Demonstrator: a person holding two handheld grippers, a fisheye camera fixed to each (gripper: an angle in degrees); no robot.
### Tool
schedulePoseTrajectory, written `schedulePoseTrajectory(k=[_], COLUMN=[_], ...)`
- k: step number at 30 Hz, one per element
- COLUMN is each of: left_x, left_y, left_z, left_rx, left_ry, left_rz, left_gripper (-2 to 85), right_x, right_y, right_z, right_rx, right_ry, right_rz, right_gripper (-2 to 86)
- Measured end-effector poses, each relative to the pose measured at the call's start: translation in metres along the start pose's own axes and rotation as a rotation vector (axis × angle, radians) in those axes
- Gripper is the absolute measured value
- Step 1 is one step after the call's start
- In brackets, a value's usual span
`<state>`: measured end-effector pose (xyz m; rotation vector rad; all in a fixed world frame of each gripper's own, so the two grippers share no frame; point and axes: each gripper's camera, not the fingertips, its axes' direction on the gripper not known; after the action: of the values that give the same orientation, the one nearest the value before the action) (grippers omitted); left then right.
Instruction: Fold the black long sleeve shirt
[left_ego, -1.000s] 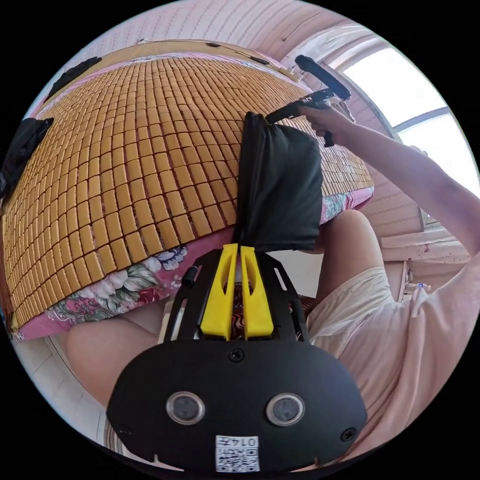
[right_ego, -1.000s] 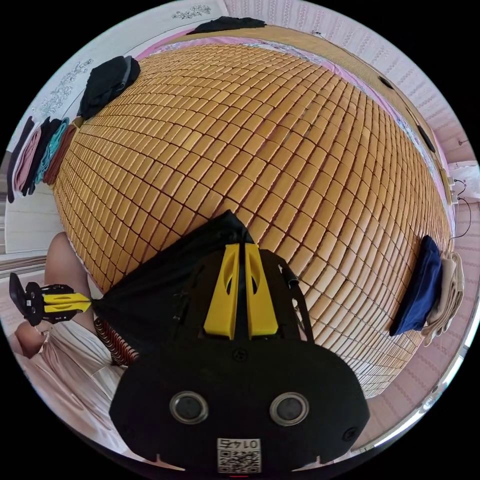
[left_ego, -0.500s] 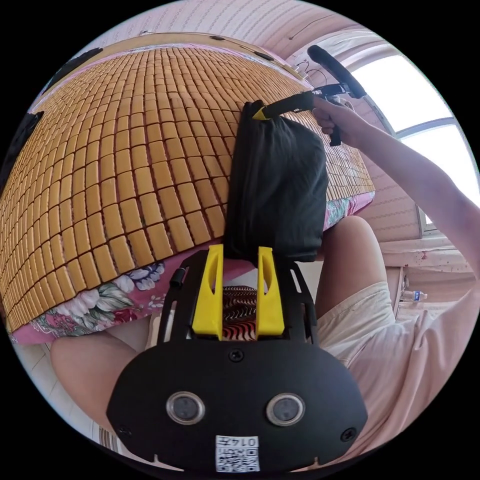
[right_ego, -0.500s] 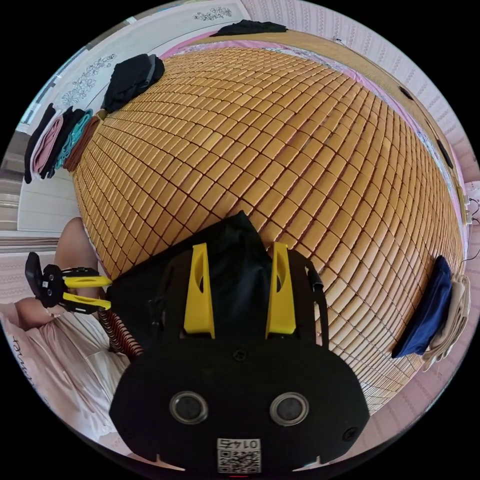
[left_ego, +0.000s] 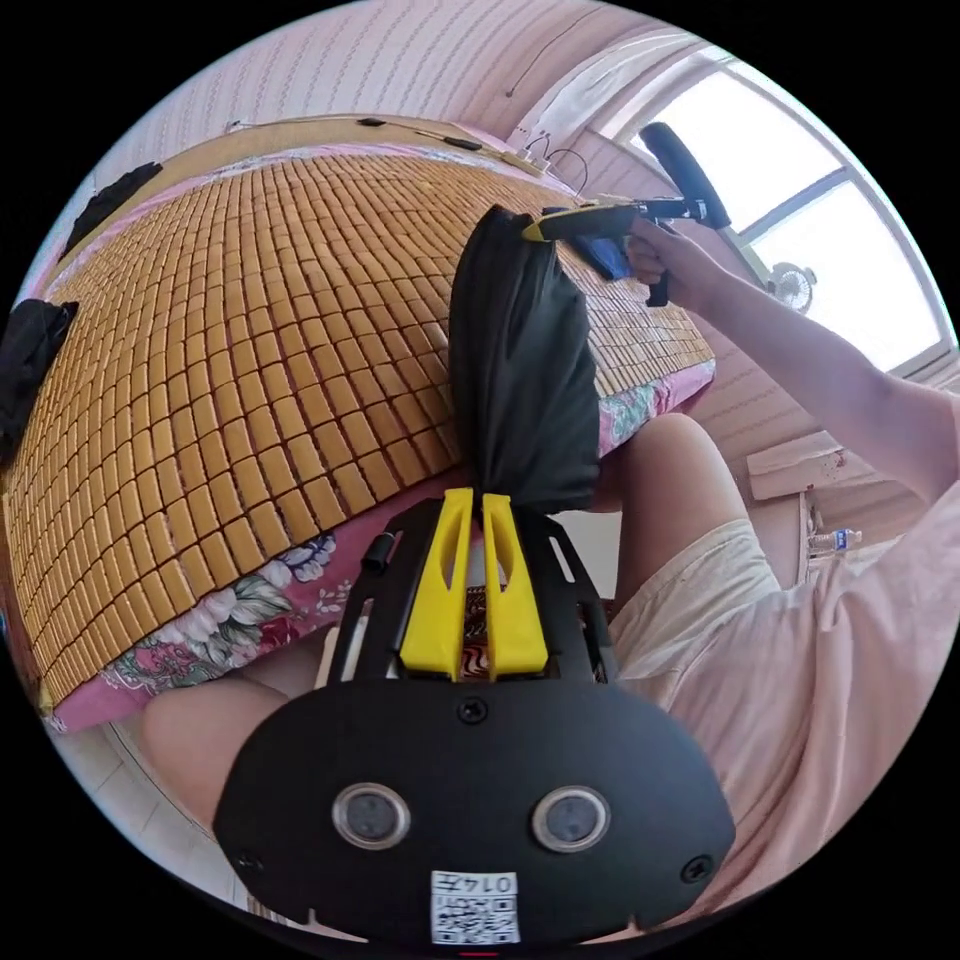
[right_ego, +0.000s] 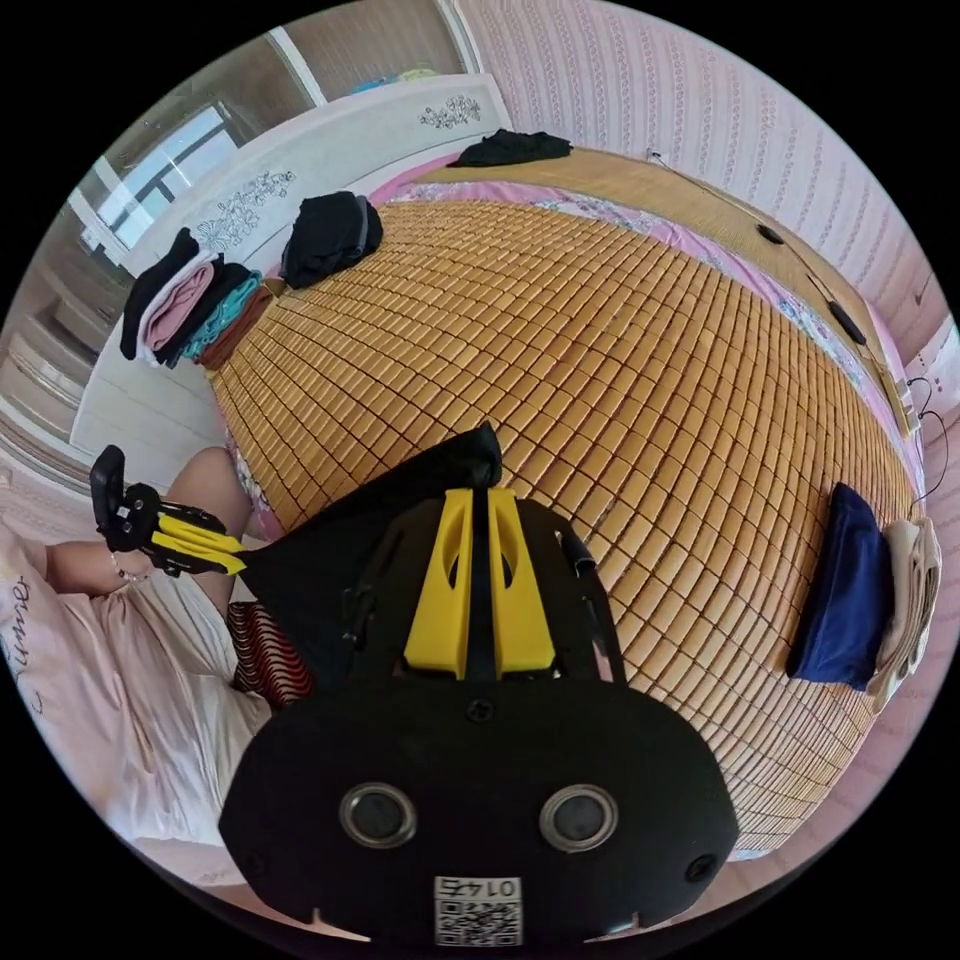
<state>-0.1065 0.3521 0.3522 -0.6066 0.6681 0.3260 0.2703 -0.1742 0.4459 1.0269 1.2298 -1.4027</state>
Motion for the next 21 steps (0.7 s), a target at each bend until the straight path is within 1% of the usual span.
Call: schedulePoseTrajectory(k=[2, 5, 10, 15, 21], left_x=[0.013, 0.033, 0.048, 0.034, -0.017], left_y=[0.009, 0.024, 0.047, 0.067, 0.080], left_z=[-0.020, -0.054, -0.112, -0.151, -0.176], left_rx=[0.045, 0.131, 0.287, 0.425, 0.584], left_ry=[-0.009, -0.032, -0.070, -0.141, -0.182], left_rz=[0.038, 0.091, 0.088, 0.011, -0.147], left_gripper=[-0.9, -0.9, -0.9, -0.9, -0.9], right_x=[-0.012, -0.025, -0.054, -0.096, -0.170], right_y=[0.027, 0.057, 0.066, 0.011, -0.118], right_z=[-0.044, -0.093, -0.147, -0.165, -0.155], right_rx=[0.123, 0.254, 0.394, 0.449, 0.419], right_ry=[-0.020, -0.043, -0.053, -0.074, -0.062], right_rz=[-0.003, 0.005, -0.031, -0.131, -0.347], right_gripper=[0.5, 0.4, 0.4, 0.6, 1.0])
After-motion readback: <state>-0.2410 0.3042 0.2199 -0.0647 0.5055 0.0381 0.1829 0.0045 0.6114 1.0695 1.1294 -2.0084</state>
